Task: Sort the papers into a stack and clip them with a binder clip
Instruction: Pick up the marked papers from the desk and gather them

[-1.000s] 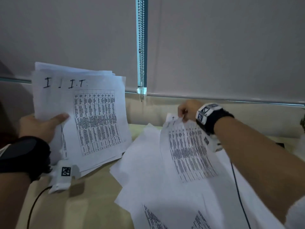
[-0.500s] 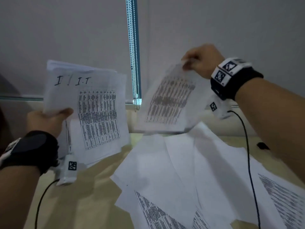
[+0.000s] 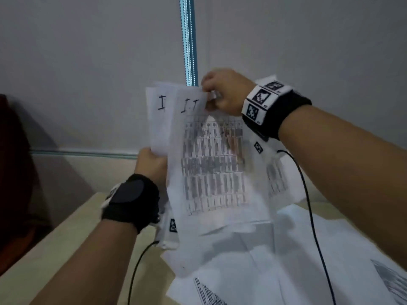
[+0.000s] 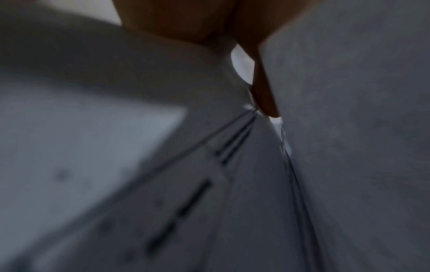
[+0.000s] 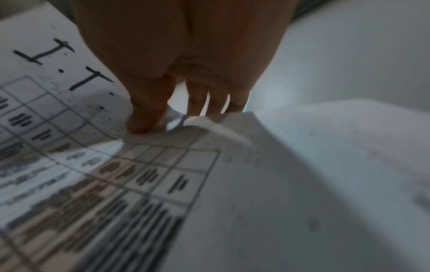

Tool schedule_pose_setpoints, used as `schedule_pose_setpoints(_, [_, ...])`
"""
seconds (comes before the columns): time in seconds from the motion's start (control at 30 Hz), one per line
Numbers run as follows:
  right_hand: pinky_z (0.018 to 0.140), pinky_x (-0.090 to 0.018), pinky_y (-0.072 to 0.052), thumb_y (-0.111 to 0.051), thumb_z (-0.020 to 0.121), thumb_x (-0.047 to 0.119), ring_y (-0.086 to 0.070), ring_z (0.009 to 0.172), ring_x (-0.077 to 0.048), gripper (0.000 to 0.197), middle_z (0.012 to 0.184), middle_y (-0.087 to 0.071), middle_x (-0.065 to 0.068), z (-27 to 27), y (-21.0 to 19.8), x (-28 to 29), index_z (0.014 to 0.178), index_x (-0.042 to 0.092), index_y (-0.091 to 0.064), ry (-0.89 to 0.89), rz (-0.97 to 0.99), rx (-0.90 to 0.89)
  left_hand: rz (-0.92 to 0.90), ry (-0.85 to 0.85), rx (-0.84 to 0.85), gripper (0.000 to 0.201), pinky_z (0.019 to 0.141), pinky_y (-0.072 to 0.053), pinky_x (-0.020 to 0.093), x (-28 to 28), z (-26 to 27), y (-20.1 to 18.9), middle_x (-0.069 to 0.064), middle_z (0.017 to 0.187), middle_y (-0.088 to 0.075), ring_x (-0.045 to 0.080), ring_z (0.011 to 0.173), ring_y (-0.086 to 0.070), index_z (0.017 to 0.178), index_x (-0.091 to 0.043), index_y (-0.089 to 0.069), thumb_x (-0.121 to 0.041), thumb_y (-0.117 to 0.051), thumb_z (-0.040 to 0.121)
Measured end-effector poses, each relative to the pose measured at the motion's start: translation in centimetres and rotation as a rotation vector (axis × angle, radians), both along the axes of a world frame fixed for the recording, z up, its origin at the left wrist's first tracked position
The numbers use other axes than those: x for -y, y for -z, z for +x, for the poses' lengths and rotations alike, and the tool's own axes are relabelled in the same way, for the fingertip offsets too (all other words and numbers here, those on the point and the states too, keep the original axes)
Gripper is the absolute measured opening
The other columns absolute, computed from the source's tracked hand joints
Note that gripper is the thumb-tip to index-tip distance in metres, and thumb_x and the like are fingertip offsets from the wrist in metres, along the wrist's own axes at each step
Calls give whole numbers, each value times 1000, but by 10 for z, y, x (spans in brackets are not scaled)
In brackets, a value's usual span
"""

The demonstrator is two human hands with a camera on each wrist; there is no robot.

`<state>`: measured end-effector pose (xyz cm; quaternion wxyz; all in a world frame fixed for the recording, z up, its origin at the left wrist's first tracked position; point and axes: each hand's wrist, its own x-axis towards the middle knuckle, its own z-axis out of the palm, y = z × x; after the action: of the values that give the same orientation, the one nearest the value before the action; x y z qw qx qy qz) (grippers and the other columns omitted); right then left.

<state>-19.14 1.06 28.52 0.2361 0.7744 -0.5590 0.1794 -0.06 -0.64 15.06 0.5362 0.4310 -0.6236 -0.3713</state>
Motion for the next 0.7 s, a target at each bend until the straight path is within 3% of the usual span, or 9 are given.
schedule_pose_setpoints(0.1, [82,-34,-48,-62,85,16,-60,91,-25,14,101,-67,-10,-9,23,-9,97,11,-64,39,130,104,152,55,-146,35,53,-50,17,-11,-16,20,-3,66,-67,10,59,-60,79,-12,-62,-44,-54,92])
schedule_pose_setpoints(0.17, [79,-32,-47,-60,86,13,-60,89,-24,12,100,-67,-8,-15,35,-17,98,13,-64,81,182,129,275,190,-267,77,76,-56,28,-17,-24,32,12,100,-71,22,85,-67,99,-15,-64,-82,-47,65])
schedule_pose_setpoints(0.2, [80,-31,-46,-60,86,12,-60,90,-24,14,101,-67,-8,-17,39,-18,99,14,-64,99,196,142,265,228,-248,91,83,-54,33,-18,-28,38,11,107,-69,24,95,-66,103,-17,-64,-88,-55,47])
schedule_pose_setpoints(0.23, [81,-30,-45,-61,86,12,-60,92,-25,16,101,-67,-8,-19,42,-20,100,14,-65,107,199,155,224,244,-188,89,78,-55,30,-21,-32,42,7,103,-70,23,94,-66,100,-19,-64,-84,-66,39])
schedule_pose_setpoints(0.3, [88,-32,-48,-63,85,11,-61,94,-23,18,97,-66,-3,-21,46,-22,101,17,-68,78,196,219,132,161,-98,48,63,-53,23,-24,-40,47,1,88,-68,20,87,-66,87,-21,-63,-50,-85,55])
schedule_pose_setpoints(0.37, [91,-34,-50,-65,83,12,-61,91,-16,21,89,-63,6,-25,45,-30,102,20,-68,-4,134,359,108,77,-114,25,64,-52,22,-24,-47,48,-1,82,-68,21,82,-67,78,-20,-63,-18,-85,66])
schedule_pose_setpoints(0.53, [104,-35,-38,-78,67,35,-49,118,-16,72,126,-50,0,-90,69,-65,129,30,-42,-64,-505,842,45,102,-177,21,54,-49,6,-12,-28,38,-19,62,-68,-8,58,-64,79,-23,-65,-12,-81,70])
schedule_pose_setpoints(0.6, [109,-35,-30,-83,59,46,-36,131,-18,107,141,-35,-8,-119,100,-75,142,29,-18,35,-276,1161,28,95,-178,23,61,-52,8,-7,-16,32,-18,63,-69,-3,65,-65,81,-22,-64,-13,-81,69])
schedule_pose_setpoints(0.7, [108,-36,-34,-86,42,50,-36,130,-20,136,143,-34,-11,-131,155,-71,147,25,-4,60,225,1288,35,130,-139,22,82,-54,30,-7,-10,30,-12,64,-72,3,63,-67,86,-17,-64,-12,-79,71])
